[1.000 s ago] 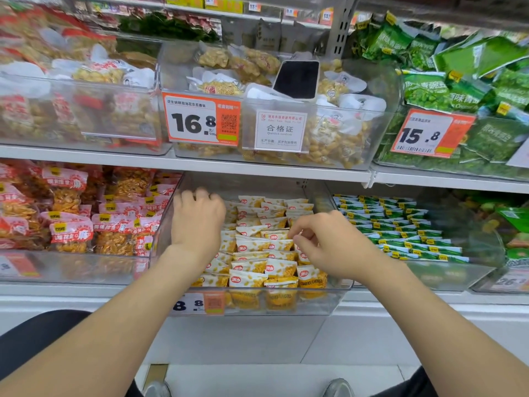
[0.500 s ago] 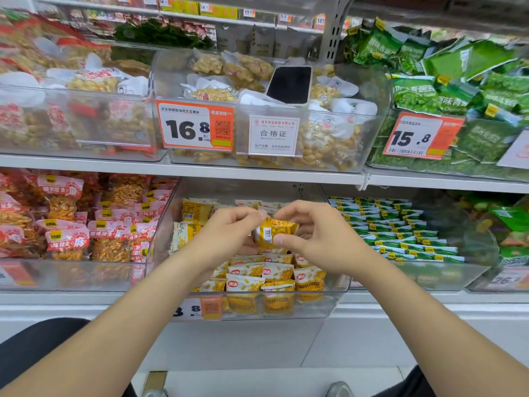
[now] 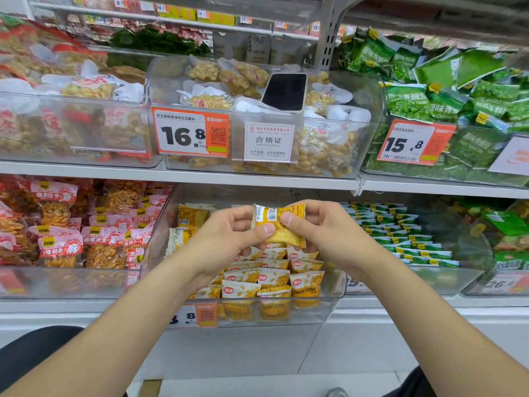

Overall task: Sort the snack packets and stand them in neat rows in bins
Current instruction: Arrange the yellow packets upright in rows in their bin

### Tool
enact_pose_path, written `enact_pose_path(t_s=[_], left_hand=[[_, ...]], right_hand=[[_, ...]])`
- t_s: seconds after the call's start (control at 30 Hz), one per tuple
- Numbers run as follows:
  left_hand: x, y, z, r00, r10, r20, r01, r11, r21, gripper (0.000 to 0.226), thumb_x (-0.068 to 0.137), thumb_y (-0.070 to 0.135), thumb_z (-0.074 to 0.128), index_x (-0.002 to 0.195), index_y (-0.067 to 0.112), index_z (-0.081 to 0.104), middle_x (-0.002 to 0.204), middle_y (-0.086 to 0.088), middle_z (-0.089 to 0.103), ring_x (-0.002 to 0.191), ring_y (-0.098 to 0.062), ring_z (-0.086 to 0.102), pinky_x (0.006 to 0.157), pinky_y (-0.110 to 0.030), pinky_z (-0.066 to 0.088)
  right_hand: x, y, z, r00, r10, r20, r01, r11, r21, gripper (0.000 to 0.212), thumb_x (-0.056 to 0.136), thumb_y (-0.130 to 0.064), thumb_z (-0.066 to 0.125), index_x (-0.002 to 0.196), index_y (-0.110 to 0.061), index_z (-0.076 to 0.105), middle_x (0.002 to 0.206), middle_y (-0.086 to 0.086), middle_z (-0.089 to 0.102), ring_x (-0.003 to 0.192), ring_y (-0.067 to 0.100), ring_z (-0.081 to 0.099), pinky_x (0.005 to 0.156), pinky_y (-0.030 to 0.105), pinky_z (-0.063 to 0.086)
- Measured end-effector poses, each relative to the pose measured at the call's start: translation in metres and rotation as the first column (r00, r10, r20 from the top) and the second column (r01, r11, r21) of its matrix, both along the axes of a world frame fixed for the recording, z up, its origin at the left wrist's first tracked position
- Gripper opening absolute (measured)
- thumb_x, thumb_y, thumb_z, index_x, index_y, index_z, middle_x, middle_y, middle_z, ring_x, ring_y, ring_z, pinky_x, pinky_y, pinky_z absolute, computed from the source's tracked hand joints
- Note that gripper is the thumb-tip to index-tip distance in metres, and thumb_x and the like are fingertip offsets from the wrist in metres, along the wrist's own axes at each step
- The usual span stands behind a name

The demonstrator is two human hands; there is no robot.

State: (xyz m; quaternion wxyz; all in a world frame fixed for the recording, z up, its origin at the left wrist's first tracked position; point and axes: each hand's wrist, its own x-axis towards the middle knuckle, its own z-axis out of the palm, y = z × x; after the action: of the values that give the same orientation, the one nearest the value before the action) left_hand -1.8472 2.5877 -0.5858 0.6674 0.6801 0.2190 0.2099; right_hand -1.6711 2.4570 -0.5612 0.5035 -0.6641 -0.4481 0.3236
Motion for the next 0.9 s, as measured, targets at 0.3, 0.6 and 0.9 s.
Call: enact_pose_path(t_s=[0.3,0.6,0.9], left_hand=[[-0.002,-0.002,0.004,0.983,-0.157,0.092,0.181,0.891,-0.416,0.037,0.094,0.022,0.070,0.131,0.018,0.072,0.134,-0.020,0.068,0.120,-0.043,0.068,0.097,-0.052,0.059],[0.005,-0.005,0.000,0.996,-0.057,-0.063,0.048,0.990,-0.136,0.028,0.094,0.012,0.076,0.121,0.015,0.068,0.104,-0.002,0.081,0.097,-0.015,0.076,0.092,-0.046,0.063],[0.006,-0.013,-0.001,0.993,-0.095,-0.073,0.100,0.993,0.067,0.020,0.102,0.023,0.068,0.120,0.021,0.076,0.114,-0.002,0.079,0.108,-0.020,0.076,0.096,-0.044,0.061]], right_hand=[[0.010,-0.003,-0.008,0.914,-0.054,0.402,-0.013,0.987,0.162,0.028,0.084,-0.003,0.086,0.091,-0.030,0.085,0.117,-0.010,0.071,0.104,0.012,0.072,0.089,0.042,0.061],[0.010,-0.010,0.001,0.998,-0.015,0.061,0.007,0.991,0.132,0.028,0.093,0.016,0.056,0.107,-0.008,0.055,0.100,0.019,0.076,0.083,0.034,0.075,0.078,0.051,0.064],[0.017,-0.009,-0.005,0.954,0.003,0.300,-0.010,1.000,0.023,0.017,0.093,-0.019,0.081,0.110,-0.021,0.078,0.094,-0.001,0.081,0.085,0.017,0.078,0.072,0.038,0.064]])
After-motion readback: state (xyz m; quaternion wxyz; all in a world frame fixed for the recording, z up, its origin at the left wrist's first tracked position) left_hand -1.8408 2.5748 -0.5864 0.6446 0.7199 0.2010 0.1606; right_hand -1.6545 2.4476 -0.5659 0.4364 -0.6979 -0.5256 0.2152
